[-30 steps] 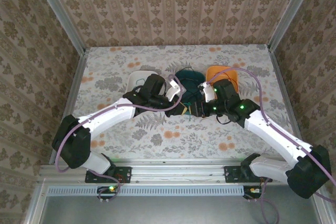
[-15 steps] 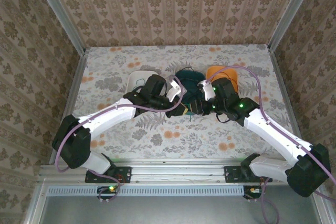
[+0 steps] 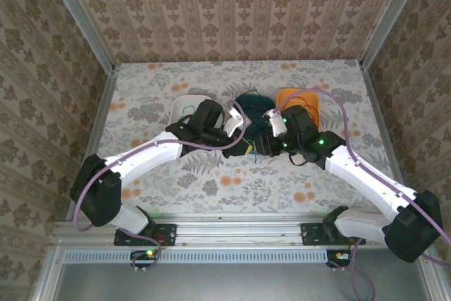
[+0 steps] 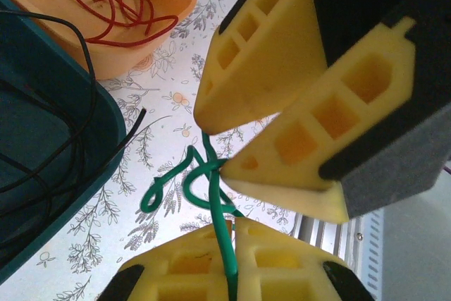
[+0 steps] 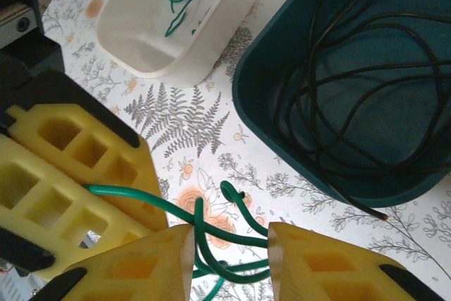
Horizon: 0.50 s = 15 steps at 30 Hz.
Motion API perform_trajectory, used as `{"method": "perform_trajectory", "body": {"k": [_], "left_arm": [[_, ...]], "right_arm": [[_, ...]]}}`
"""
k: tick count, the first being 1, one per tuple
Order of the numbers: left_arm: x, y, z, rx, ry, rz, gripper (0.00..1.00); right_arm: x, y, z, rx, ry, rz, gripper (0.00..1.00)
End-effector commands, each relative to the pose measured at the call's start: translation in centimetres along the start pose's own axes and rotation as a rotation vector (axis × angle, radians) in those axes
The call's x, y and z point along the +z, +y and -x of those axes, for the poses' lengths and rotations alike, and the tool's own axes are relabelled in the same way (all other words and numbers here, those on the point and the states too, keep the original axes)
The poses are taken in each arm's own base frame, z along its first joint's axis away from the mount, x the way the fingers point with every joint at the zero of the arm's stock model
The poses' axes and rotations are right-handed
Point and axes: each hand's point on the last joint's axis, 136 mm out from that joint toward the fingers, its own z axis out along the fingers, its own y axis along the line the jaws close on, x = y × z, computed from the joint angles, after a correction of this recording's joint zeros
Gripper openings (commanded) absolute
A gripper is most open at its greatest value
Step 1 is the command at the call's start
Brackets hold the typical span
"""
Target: Untangle the cables
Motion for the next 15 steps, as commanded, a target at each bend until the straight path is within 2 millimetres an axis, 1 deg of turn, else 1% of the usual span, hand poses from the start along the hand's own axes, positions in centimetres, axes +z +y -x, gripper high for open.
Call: {"method": "perform_trajectory", "body": {"k": [1,6,7,8,9,11,13,15], "left_arm": [[-0.1,-1.4,1.5,0.039,-0.022,-0.042,0.0],[0.0,-1.5,1.6,0.04,-0.022,-0.046,0.0],[-0.1,-1.5,1.6,0.039,-0.023,-0.047,0.0],[-0.1,-1.6,1.7,0.041,-0.025,-0.048,0.0],[-0.1,-1.6,1.6,0.04,-0.024,-0.048,0.0],[-0.1,-1.5,1.5,0.04,-0.02,-0.046,0.0],[-0.2,-1.5,1.3,0.041,-0.016,-0.041,0.0],[-0.1,-1.4,1.1,0.039,-0.011,-0.039,0.0]], "right_arm": [[0.3,1.2,0.6,-0.008,-0.017,0.04,0.35],[0.9,1.6,0.3,-0.003,-0.006,0.056,0.34],[1.0,1.5,0.2,0.0,-0.006,0.052,0.31],[1.0,1.4,0.1,0.002,-0.006,0.045,0.26],[1.0,1.1,0.1,0.004,-0.012,0.033,0.17],[0.7,0.5,0.1,0.014,-0.029,0.003,0.08],[0.3,-0.1,0.3,0.031,-0.048,-0.021,0.04],[-0.3,-0.8,0.6,0.056,-0.072,-0.041,0.03]]}}
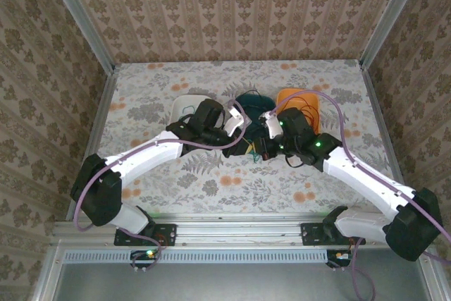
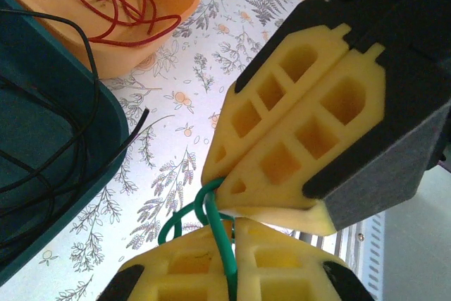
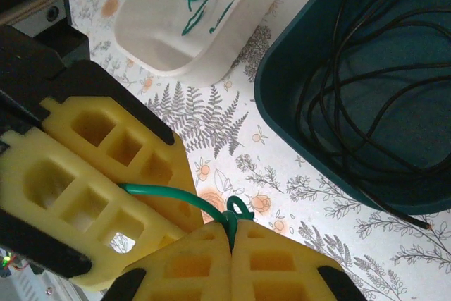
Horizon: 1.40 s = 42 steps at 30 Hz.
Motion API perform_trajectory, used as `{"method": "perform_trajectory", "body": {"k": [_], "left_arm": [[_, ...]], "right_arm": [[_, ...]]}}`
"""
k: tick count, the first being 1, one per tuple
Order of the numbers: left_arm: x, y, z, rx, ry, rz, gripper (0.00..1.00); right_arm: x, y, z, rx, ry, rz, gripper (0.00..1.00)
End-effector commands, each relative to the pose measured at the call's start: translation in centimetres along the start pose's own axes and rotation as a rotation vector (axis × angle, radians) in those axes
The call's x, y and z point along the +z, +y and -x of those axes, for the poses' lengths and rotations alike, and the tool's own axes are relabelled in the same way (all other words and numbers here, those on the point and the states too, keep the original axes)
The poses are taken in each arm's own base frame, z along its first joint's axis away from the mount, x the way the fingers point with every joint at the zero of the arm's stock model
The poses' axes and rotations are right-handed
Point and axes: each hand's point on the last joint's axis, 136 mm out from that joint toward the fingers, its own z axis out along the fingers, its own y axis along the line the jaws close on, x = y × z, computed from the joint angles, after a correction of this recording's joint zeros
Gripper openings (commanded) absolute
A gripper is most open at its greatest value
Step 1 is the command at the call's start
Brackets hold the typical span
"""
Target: Untangle the cables
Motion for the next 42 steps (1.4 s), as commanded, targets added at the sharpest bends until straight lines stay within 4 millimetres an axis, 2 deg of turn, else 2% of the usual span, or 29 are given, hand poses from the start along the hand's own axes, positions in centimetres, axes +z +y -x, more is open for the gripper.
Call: {"method": "perform_trajectory", "body": {"k": [1,7,11,14,17,19,22,23,25,27,30,34,36,42], "left_arm": [[-0.1,-1.4,1.0,0.042,-0.015,-0.042,0.0],[-0.2,-1.1,0.3,0.042,-0.003,-0.026,0.0],[-0.5,-0.8,-0.2,0.043,-0.003,-0.009,0.0],[-1.2,-0.4,-0.1,0.038,-0.03,0.01,0.0],[-2.7,0.6,0.5,0.002,-0.102,0.026,0.0],[-3.6,1.2,0.9,-0.027,-0.143,0.029,0.0],[-4.6,1.3,1.5,-0.034,-0.187,0.029,0.0],[-4.9,1.4,1.9,-0.038,-0.208,0.03,0.0],[-5.6,2.2,2.5,-0.063,-0.256,0.044,0.0],[-6.9,4.2,3.3,-0.117,-0.33,0.103,0.0],[-9.7,8.2,3.9,-0.238,-0.471,0.221,0.0],[-13.2,12.2,3.5,-0.357,-0.598,0.336,0.0],[-14.3,13.8,2.8,-0.409,-0.639,0.391,0.0],[-17.3,19.4,-0.9,-0.553,-0.718,0.663,0.0]], "right_arm": [[-1.1,-1.9,0.9,0.054,-0.07,-0.069,0.03],[-3.3,-5.7,1.1,0.204,-0.118,-0.137,0.02],[-4.3,-8.8,0.4,0.335,-0.121,-0.22,0.02],[-4.8,-11.2,-0.5,0.441,-0.131,-0.288,0.01],[-5.1,-12.5,-1.1,0.512,-0.145,-0.307,0.01],[-4.9,-11.7,-0.7,0.494,-0.155,-0.25,0.03],[-4.8,-8.8,0.9,0.441,-0.188,-0.082,0.08],[-5.0,-7.8,1.6,0.42,-0.209,-0.031,0.15],[-5.6,-6.3,2.7,0.387,-0.247,0.029,0.39],[-6.5,-5.8,3.4,0.368,-0.282,0.039,0.48],[-7.5,-6.2,3.7,0.35,-0.308,-0.016,0.51],[-7.7,-6.3,3.0,0.325,-0.28,-0.038,0.51],[-7.5,-6.3,2.5,0.324,-0.266,-0.037,0.51],[-7.2,-6.3,1.3,0.319,-0.228,-0.04,0.51]]}}
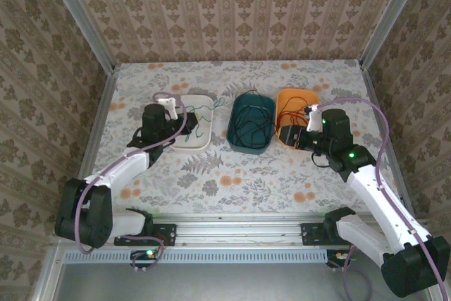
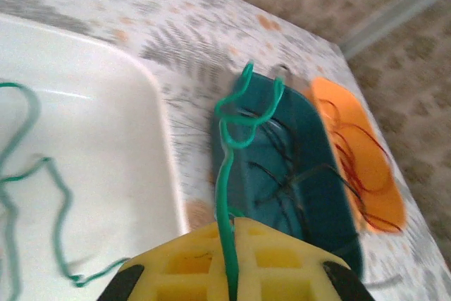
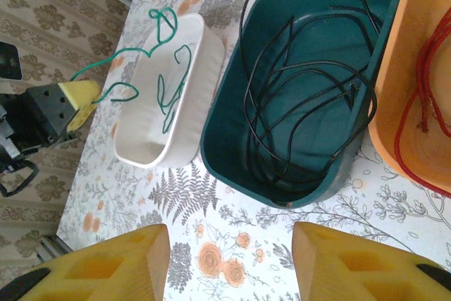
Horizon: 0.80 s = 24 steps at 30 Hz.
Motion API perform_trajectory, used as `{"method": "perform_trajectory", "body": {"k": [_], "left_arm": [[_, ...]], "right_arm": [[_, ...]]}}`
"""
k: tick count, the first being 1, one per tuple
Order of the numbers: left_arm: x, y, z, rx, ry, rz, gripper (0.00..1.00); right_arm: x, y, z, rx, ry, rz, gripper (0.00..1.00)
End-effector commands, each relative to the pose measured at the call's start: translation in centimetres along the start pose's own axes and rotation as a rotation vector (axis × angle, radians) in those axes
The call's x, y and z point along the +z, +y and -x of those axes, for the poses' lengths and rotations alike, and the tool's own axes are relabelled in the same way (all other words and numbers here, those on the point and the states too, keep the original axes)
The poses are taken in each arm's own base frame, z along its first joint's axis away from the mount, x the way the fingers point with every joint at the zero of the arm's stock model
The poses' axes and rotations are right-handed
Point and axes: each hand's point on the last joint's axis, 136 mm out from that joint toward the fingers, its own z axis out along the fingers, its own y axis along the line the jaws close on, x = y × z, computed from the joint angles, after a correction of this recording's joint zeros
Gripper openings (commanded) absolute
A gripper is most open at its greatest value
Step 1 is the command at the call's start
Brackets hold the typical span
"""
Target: Untangle the cables
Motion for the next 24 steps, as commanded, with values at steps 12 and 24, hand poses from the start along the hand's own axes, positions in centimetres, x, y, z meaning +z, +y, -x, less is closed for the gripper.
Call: {"method": "perform_trajectory", "body": {"k": [12,24], "left_arm": [[-0.8,4.1,3.4,0.027,-0.177,0.246,0.76],[-18.5,10.5,5.7,0.276,-0.476,1.068,1.0]], "right_arm": [[-1.7,-1.1,-0.7,-0.07,0.021,-0.095,0.51],[-6.6,-11.4,5.0,-0.127,-0.462,-0.707,1.0]]}}
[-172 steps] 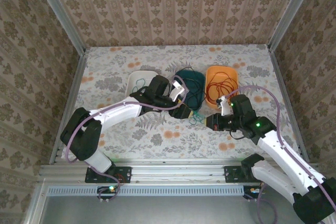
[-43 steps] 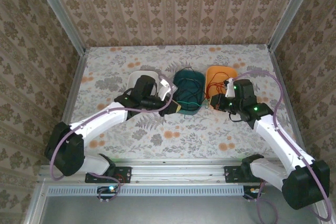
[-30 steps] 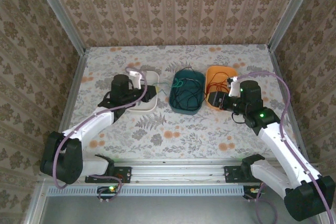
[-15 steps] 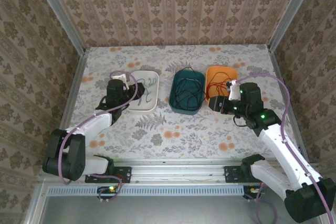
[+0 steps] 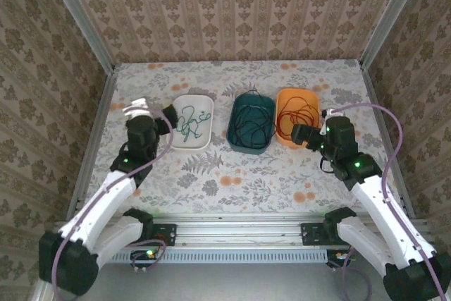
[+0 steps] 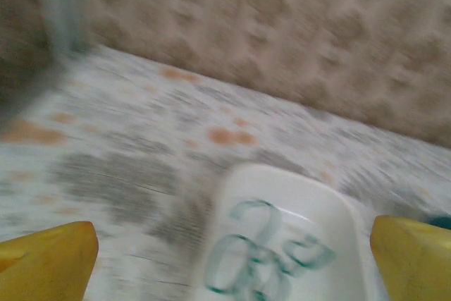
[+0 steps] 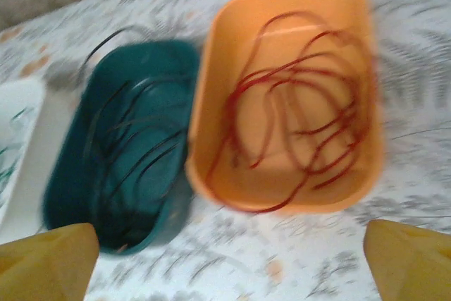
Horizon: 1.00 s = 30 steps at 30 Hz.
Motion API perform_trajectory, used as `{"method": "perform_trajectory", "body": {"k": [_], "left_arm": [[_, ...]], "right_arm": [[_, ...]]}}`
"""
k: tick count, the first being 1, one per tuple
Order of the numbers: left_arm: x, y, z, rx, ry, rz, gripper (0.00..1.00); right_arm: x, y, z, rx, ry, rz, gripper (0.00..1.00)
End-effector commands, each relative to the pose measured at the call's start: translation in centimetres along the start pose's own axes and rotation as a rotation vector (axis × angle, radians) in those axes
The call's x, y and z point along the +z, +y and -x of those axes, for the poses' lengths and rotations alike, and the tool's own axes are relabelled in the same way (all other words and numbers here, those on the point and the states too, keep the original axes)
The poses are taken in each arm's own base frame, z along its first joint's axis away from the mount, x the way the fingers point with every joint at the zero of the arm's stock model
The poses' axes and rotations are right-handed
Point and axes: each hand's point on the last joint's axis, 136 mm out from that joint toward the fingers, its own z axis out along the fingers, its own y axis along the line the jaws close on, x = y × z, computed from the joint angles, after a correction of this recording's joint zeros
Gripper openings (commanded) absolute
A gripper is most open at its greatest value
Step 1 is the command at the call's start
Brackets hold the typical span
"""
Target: Untangle the cables
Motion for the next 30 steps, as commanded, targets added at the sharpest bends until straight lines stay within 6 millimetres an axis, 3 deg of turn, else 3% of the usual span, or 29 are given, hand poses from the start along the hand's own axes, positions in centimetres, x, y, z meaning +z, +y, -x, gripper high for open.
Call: {"method": "perform_trajectory", "body": {"k": [1,5,10,12,14,17,20,22,25,27,28,30], "left_arm": [[-2.8,9.8,-1.1,0.202,-0.02,0.479,1.0],[-4.6,14.1,-1.6,0.287,-0.056,0.706,1.0],[-2.8,15.8,-5.3,0.349,0.026,0.78,1.0],[-1.5,16.1,-7.1,0.352,0.074,0.785,1.0],[0.4,15.9,-8.2,0.375,0.149,0.756,1.0],[2.9,15.3,-7.7,0.377,0.137,0.736,1.0],[6.0,14.1,-8.0,0.366,0.146,0.585,1.0],[6.7,13.6,-7.3,0.369,0.087,0.558,1.0],[7.9,12.4,-6.9,0.355,0.025,0.443,1.0],[8.5,12.0,-7.5,0.319,0.0,0.366,1.0],[8.8,11.9,-7.5,0.322,-0.046,0.329,1.0],[8.8,12.1,-8.2,0.296,0.018,0.321,1.0]], "right_arm": [[0.4,-4.7,2.5,-0.033,-0.277,-0.249,1.0],[2.0,-6.8,2.6,-0.072,-0.479,-0.368,1.0],[5.6,-9.9,0.1,-0.192,-0.368,-0.622,1.0],[6.0,-9.6,0.9,-0.222,-0.427,-0.647,1.0],[7.0,-8.9,1.4,-0.238,-0.467,-0.591,1.0],[9.0,-8.4,1.3,-0.243,-0.475,-0.49,1.0],[10.5,-7.5,1.1,-0.274,-0.454,-0.383,1.0],[11.5,-6.8,0.5,-0.298,-0.413,-0.273,1.0],[13.1,-8.2,0.1,-0.23,-0.386,-0.206,1.0],[13.7,-8.9,-0.5,-0.195,-0.292,-0.201,1.0],[13.9,-8.6,0.2,-0.199,-0.308,-0.187,1.0],[14.0,-8.3,-0.2,-0.211,-0.297,-0.161,1.0]]}}
